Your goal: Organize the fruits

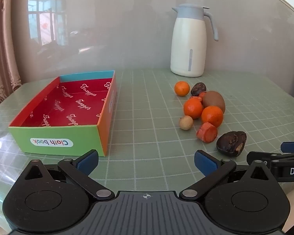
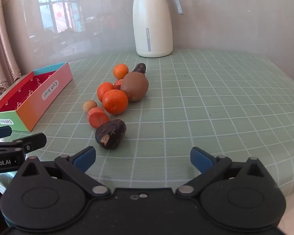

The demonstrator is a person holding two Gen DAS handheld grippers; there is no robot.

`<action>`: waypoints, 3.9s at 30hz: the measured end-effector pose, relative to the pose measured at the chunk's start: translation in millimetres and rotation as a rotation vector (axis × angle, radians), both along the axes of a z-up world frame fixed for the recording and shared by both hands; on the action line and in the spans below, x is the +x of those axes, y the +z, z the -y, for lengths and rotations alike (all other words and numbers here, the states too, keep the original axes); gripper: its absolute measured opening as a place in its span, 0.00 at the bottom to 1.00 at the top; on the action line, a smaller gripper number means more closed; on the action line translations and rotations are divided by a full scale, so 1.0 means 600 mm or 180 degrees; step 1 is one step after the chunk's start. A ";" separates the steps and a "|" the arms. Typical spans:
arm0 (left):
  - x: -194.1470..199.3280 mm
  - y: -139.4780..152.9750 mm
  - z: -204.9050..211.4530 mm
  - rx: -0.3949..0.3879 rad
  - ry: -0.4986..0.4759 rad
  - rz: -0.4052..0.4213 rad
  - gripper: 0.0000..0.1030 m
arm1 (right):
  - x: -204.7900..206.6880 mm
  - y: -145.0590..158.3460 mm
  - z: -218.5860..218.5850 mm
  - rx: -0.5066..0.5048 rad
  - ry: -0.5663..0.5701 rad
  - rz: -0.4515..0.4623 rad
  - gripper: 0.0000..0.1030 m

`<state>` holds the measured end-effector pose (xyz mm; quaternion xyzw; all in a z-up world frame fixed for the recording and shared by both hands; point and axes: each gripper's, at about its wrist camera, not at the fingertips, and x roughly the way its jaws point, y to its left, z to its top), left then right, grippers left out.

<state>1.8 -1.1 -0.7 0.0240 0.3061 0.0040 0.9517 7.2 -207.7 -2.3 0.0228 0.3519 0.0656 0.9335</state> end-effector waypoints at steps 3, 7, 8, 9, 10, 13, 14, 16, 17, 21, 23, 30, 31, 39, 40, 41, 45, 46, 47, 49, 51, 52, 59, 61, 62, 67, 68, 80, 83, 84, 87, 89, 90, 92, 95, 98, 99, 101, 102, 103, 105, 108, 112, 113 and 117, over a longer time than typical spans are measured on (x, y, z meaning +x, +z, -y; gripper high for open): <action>0.006 0.004 -0.004 -0.0094 0.0052 -0.0014 1.00 | -0.001 0.000 -0.001 0.0004 -0.0008 0.0023 1.00; -0.004 0.004 -0.006 -0.0101 0.0066 0.0111 1.00 | -0.001 0.000 0.000 0.0020 -0.0017 0.0024 1.00; -0.007 0.005 -0.006 -0.0102 0.0068 0.0124 1.00 | -0.001 0.001 0.001 0.0029 -0.0020 0.0023 1.00; -0.004 0.004 -0.010 -0.0120 0.0068 0.0106 1.00 | -0.001 0.001 0.002 0.0036 -0.0024 0.0025 1.00; -0.004 0.004 -0.011 -0.0122 0.0069 0.0110 1.00 | 0.000 0.001 0.003 0.0040 -0.0029 0.0027 1.00; -0.005 0.004 -0.012 -0.0125 0.0067 0.0112 1.00 | -0.002 0.001 0.006 0.0039 -0.0041 0.0036 1.00; -0.005 0.004 -0.011 -0.0122 0.0067 0.0111 1.00 | -0.002 0.001 0.009 0.0042 -0.0045 0.0037 1.00; -0.006 0.005 -0.011 -0.0108 0.0067 0.0112 1.00 | -0.002 0.001 0.001 0.0003 -0.0035 0.0036 1.00; -0.006 0.006 -0.011 -0.0101 0.0066 0.0112 1.00 | -0.002 0.001 0.002 0.0008 -0.0037 0.0034 1.00; -0.004 0.007 -0.008 -0.0084 0.0064 0.0113 1.00 | -0.001 0.001 0.004 0.0013 -0.0034 0.0032 1.00; -0.005 0.006 -0.008 -0.0082 0.0066 0.0111 1.00 | -0.001 0.001 0.004 0.0009 -0.0028 0.0029 1.00; -0.005 0.003 -0.009 -0.0085 0.0073 0.0115 1.00 | -0.001 0.000 0.003 0.0007 -0.0029 0.0031 1.00; -0.004 0.003 -0.010 -0.0089 0.0076 0.0114 1.00 | -0.001 0.000 0.003 0.0008 -0.0029 0.0032 1.00; -0.004 0.001 -0.014 -0.0118 0.0104 0.0101 1.00 | -0.002 -0.003 0.003 0.0003 -0.0030 0.0020 1.00; -0.004 0.001 -0.015 -0.0118 0.0106 0.0101 1.00 | -0.002 -0.003 0.003 0.0003 -0.0030 0.0020 1.00; -0.003 0.001 -0.014 -0.0115 0.0108 0.0099 1.00 | -0.002 -0.003 0.003 0.0003 -0.0030 0.0020 1.00; -0.004 0.001 -0.015 -0.0116 0.0108 0.0101 1.00 | -0.002 -0.003 0.003 0.0011 -0.0033 0.0019 1.00; -0.004 0.000 -0.015 -0.0117 0.0109 0.0102 1.00 | -0.001 -0.004 0.004 0.0015 -0.0037 0.0015 1.00; -0.003 0.001 -0.014 -0.0118 0.0106 0.0100 1.00 | -0.001 -0.004 0.005 0.0015 -0.0039 0.0012 1.00; -0.003 0.000 -0.014 -0.0114 0.0107 0.0100 1.00 | -0.001 -0.004 0.005 0.0015 -0.0038 0.0009 1.00; -0.004 0.001 -0.014 -0.0116 0.0107 0.0098 1.00 | -0.001 -0.004 0.005 0.0010 -0.0038 0.0006 1.00; -0.004 0.001 -0.014 -0.0116 0.0107 0.0100 1.00 | -0.001 -0.004 0.005 0.0007 -0.0038 0.0006 1.00; -0.004 0.001 -0.014 -0.0113 0.0106 0.0099 1.00 | -0.001 -0.004 0.005 0.0007 -0.0039 0.0004 1.00; -0.004 0.001 -0.015 -0.0112 0.0106 0.0098 1.00 | -0.001 -0.005 0.005 0.0004 -0.0037 0.0000 1.00; -0.004 0.001 -0.015 -0.0110 0.0106 0.0095 1.00 | -0.001 -0.005 0.005 0.0004 -0.0035 -0.0001 1.00; -0.004 0.001 -0.014 -0.0105 0.0107 0.0099 1.00 | -0.001 -0.006 0.005 0.0002 -0.0034 -0.0008 1.00; -0.004 0.001 -0.014 -0.0105 0.0107 0.0097 1.00 | -0.002 -0.006 0.005 0.0003 -0.0034 -0.0007 1.00; -0.004 0.001 -0.014 -0.0105 0.0107 0.0101 1.00 | -0.001 -0.006 0.005 0.0002 -0.0033 -0.0010 1.00; -0.003 0.001 -0.013 -0.0104 0.0106 0.0105 1.00 | -0.001 -0.006 0.005 0.0004 -0.0036 -0.0009 1.00; -0.004 0.002 -0.013 -0.0103 0.0104 0.0108 1.00 | -0.001 -0.006 0.005 0.0006 -0.0036 -0.0010 1.00; -0.005 0.002 -0.012 -0.0101 0.0082 0.0124 1.00 | -0.002 -0.007 0.006 0.0008 -0.0038 -0.0011 1.00; -0.006 0.003 -0.010 -0.0086 0.0068 0.0145 1.00 | -0.001 -0.006 0.006 0.0010 -0.0038 -0.0011 1.00; -0.007 0.004 -0.008 -0.0072 0.0059 0.0159 1.00 | -0.002 -0.007 0.006 0.0012 -0.0041 -0.0012 1.00; -0.008 0.005 -0.006 -0.0047 0.0044 0.0180 1.00 | -0.002 -0.006 0.008 0.0016 -0.0049 -0.0013 1.00; -0.009 0.005 -0.003 -0.0035 0.0021 0.0178 1.00 | 0.000 -0.006 0.011 0.0033 -0.0066 -0.0013 1.00; -0.009 0.005 -0.003 -0.0048 0.0031 0.0174 1.00 | -0.001 -0.005 0.015 0.0047 -0.0082 -0.0009 1.00; -0.008 0.005 -0.004 -0.0055 0.0038 0.0173 1.00 | -0.001 -0.005 0.016 0.0054 -0.0086 -0.0007 1.00; -0.008 0.005 -0.005 -0.0070 0.0046 0.0168 1.00 | -0.001 -0.004 0.017 0.0065 -0.0098 -0.0005 1.00; -0.008 0.005 -0.006 -0.0075 0.0049 0.0164 1.00 | -0.002 -0.003 0.018 0.0072 -0.0106 0.0000 1.00; -0.008 0.005 -0.006 -0.0079 0.0050 0.0165 1.00 | -0.002 -0.002 0.020 0.0082 -0.0113 0.0003 1.00; -0.009 0.004 -0.006 -0.0084 0.0042 0.0171 1.00 | -0.002 -0.001 0.023 0.0105 -0.0132 0.0010 1.00; -0.010 0.004 -0.005 -0.0095 0.0002 0.0175 1.00 | -0.001 0.001 0.028 0.0125 -0.0174 0.0027 1.00; -0.011 0.005 0.002 -0.0095 -0.0094 0.0177 1.00 | -0.005 0.008 0.038 0.0188 -0.0254 0.0099 1.00; -0.011 0.005 0.003 -0.0096 -0.0123 0.0177 1.00 | -0.006 0.009 0.040 0.0200 -0.0276 0.0108 1.00; -0.013 0.006 0.016 -0.0083 -0.0234 0.0190 1.00 | -0.010 0.013 0.050 0.0223 -0.0363 0.0162 1.00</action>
